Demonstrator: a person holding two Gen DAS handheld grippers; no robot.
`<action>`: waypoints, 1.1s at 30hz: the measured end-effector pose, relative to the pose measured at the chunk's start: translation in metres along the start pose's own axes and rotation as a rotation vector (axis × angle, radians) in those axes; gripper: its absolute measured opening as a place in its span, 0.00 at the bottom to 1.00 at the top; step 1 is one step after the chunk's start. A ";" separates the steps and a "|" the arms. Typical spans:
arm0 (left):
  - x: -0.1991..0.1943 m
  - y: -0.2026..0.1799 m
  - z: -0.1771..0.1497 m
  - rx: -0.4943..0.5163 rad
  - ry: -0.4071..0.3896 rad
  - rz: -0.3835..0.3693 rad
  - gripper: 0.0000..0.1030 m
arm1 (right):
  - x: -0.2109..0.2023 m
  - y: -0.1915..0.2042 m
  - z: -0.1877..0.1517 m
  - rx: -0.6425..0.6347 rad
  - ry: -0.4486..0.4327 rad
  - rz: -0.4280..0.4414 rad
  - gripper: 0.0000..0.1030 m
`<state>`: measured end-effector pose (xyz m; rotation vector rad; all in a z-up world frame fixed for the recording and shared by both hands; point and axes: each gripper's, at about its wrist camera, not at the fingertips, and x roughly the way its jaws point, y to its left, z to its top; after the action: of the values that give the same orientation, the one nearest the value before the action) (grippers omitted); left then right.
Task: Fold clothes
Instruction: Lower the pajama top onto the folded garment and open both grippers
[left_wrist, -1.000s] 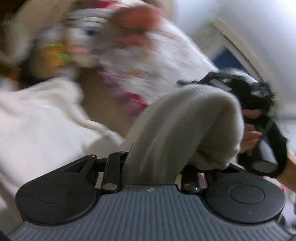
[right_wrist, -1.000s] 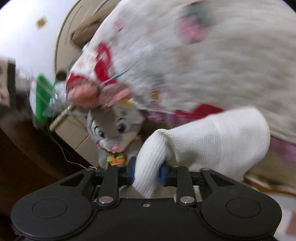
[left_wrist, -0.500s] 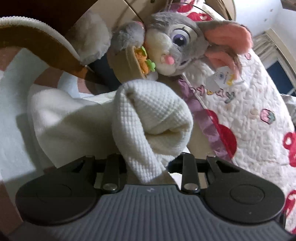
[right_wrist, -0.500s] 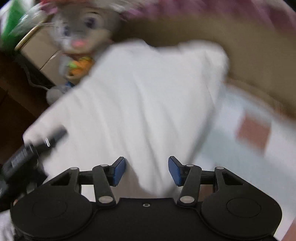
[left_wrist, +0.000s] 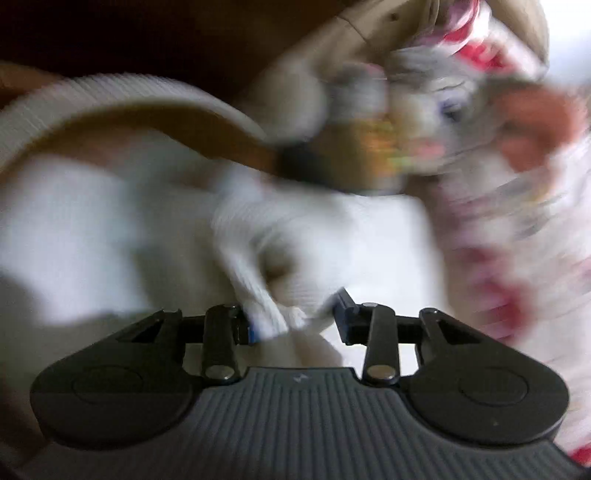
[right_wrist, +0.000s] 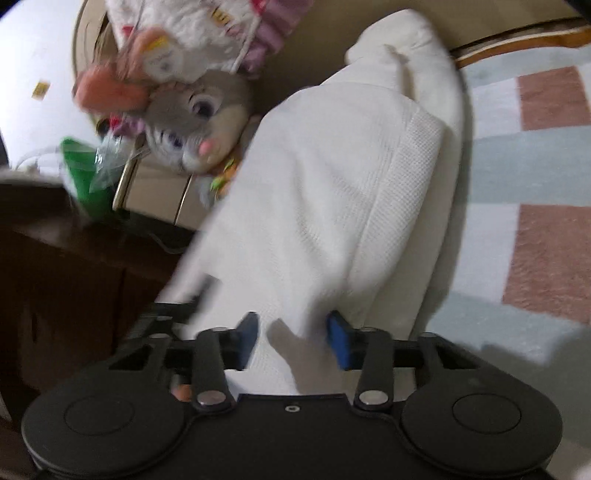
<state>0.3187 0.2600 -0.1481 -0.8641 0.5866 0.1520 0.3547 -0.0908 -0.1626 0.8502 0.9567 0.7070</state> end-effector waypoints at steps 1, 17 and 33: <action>-0.009 0.001 0.003 0.034 -0.024 -0.003 0.40 | 0.003 0.006 -0.001 -0.043 0.027 -0.014 0.29; 0.014 -0.008 -0.001 0.203 -0.120 0.182 0.26 | 0.010 0.036 -0.004 -0.362 0.191 -0.100 0.19; 0.022 0.011 0.002 0.150 -0.096 0.133 0.31 | 0.015 -0.039 0.092 0.078 -0.139 -0.196 0.59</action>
<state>0.3342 0.2660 -0.1663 -0.6694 0.5586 0.2653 0.4493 -0.1252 -0.1732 0.8497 0.9319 0.4393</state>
